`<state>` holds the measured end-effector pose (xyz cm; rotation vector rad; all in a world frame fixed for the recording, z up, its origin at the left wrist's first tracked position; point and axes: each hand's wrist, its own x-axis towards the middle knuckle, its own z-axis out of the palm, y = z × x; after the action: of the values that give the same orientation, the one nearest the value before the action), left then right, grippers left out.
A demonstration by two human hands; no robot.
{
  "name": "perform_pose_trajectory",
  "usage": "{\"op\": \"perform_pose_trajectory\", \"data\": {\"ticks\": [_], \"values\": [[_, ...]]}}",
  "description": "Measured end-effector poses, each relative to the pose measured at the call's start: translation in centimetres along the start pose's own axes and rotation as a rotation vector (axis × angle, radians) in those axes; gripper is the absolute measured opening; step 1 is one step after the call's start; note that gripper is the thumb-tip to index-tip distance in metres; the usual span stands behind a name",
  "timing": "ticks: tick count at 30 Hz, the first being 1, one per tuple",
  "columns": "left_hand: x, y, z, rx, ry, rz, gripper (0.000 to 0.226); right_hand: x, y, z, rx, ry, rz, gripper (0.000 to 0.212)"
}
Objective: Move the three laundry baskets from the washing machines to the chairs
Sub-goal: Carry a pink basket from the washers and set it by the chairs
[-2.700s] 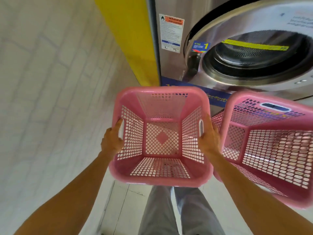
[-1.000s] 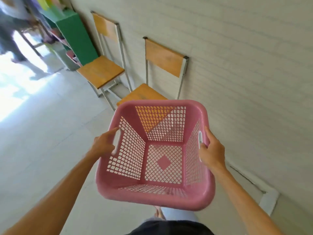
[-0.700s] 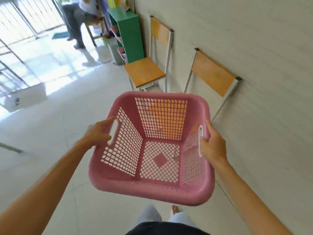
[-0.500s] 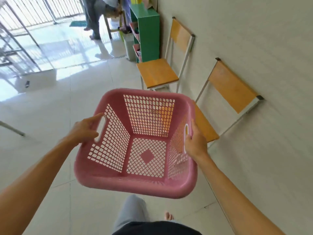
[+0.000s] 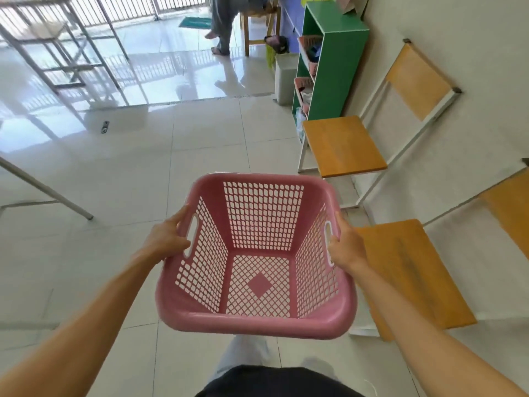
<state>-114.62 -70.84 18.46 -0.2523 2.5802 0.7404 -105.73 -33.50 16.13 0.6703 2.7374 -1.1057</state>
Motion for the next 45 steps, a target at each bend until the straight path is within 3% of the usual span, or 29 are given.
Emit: {"op": "perform_pose_trajectory", "data": {"ticks": [13, 25, 33, 38, 45], "values": [[21.7, 7.8, -7.3, -0.098, -0.059, 0.049, 0.103, 18.9, -8.2, 2.6, 0.141, 0.142, 0.108, 0.072], [40.1, 16.9, -11.8, -0.002, -0.063, 0.110, 0.103, 35.0, -12.6, 3.5, 0.175, 0.170, 0.200, 0.075], [53.5, 21.1, -12.3, 0.095, -0.211, 0.228, 0.099, 41.1, -15.7, 7.5, 0.207, 0.305, 0.455, 0.071], [61.6, 23.6, -12.0, 0.276, -0.356, 0.379, 0.099, 42.4, -17.5, 11.5, 0.205, 0.389, 0.657, 0.069], [68.7, 26.4, -8.5, 0.464, -0.476, 0.504, 0.101, 43.1, -18.3, 15.8, 0.301, 0.407, 0.920, 0.086]]}}
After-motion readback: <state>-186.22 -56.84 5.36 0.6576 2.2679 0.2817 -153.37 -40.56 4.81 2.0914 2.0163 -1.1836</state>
